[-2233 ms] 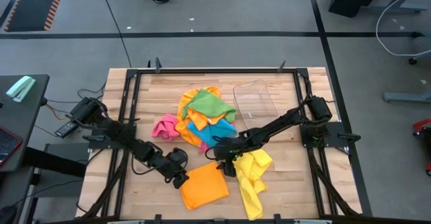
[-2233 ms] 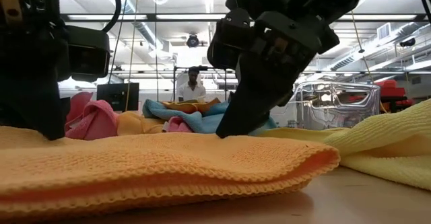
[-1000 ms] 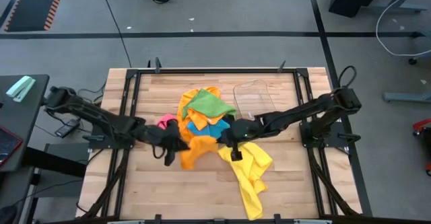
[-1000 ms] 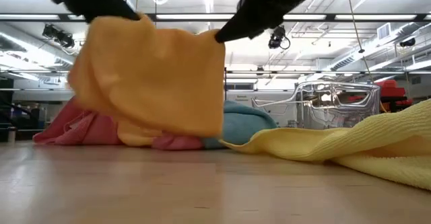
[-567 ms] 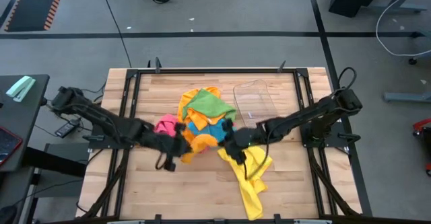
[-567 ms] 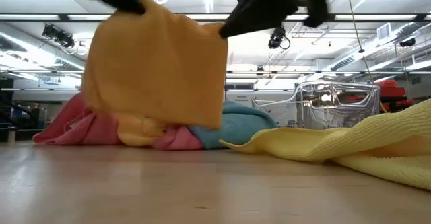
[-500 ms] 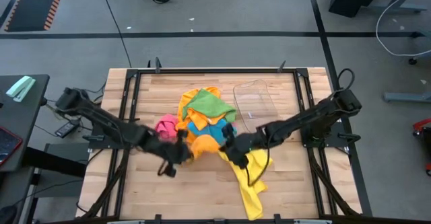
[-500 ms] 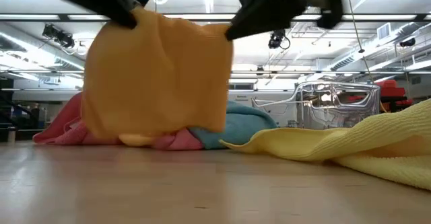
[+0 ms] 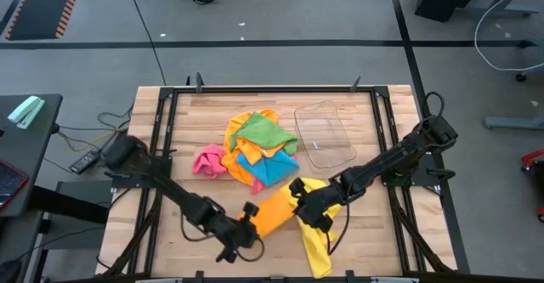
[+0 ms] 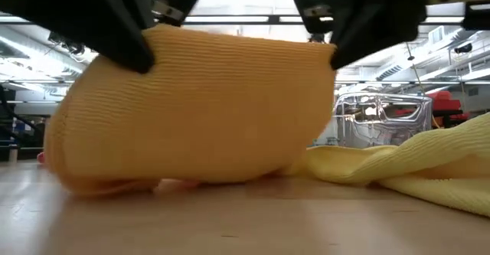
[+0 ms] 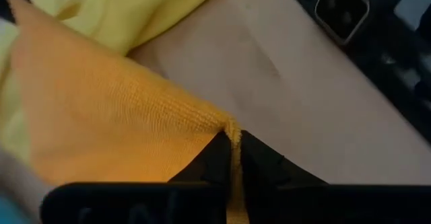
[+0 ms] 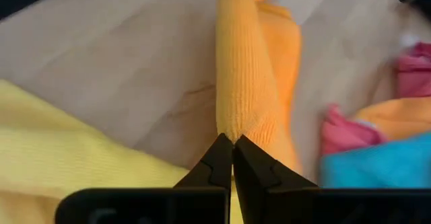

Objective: Fold microfiber towels
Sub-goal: Fold the bottom orange towel

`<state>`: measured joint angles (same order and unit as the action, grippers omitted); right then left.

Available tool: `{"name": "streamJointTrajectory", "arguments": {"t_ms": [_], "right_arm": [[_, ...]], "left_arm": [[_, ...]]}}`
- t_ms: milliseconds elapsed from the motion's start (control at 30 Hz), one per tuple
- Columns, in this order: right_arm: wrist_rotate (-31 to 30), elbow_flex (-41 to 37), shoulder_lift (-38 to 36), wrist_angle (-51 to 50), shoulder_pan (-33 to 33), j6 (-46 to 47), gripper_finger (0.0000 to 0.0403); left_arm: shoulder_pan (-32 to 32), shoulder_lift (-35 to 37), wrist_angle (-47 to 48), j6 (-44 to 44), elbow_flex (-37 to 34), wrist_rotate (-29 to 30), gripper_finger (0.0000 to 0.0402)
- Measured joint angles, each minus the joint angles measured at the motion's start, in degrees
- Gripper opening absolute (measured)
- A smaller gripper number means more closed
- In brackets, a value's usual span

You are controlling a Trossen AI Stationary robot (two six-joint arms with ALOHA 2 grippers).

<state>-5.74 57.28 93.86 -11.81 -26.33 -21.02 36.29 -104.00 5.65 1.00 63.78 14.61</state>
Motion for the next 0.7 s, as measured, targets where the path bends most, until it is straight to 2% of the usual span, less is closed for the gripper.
{"name": "streamJointTrajectory", "arguments": {"t_ms": [233, 367, 500, 600, 700], "right_arm": [[5.1, -3.3, 0.0, 0.4, -3.1, 4.0, 0.0017], [8.6, -5.9, 0.0, 0.4, -4.9, 10.0, 0.0035], [11.9, -7.3, 0.0, -1.7, -6.3, 15.3, 0.0069], [12.4, -6.2, 0.0, -7.0, -6.9, 18.1, 0.0096], [11.7, -3.2, -0.3, -10.2, -6.9, 20.3, 0.0118]], "left_arm": [[-0.1, -7.8, -0.3, 4.8, 6.0, -2.1, 0.0028], [-0.2, -9.4, -1.4, 11.5, 7.2, -5.3, 0.0067], [0.0, -8.9, -1.4, 18.9, 9.0, -10.2, 0.012], [0.4, -7.4, 0.7, 23.3, 10.5, -14.0, 0.0155], [1.3, -6.4, 5.3, 26.6, 11.8, -14.2, 0.0176]]}}
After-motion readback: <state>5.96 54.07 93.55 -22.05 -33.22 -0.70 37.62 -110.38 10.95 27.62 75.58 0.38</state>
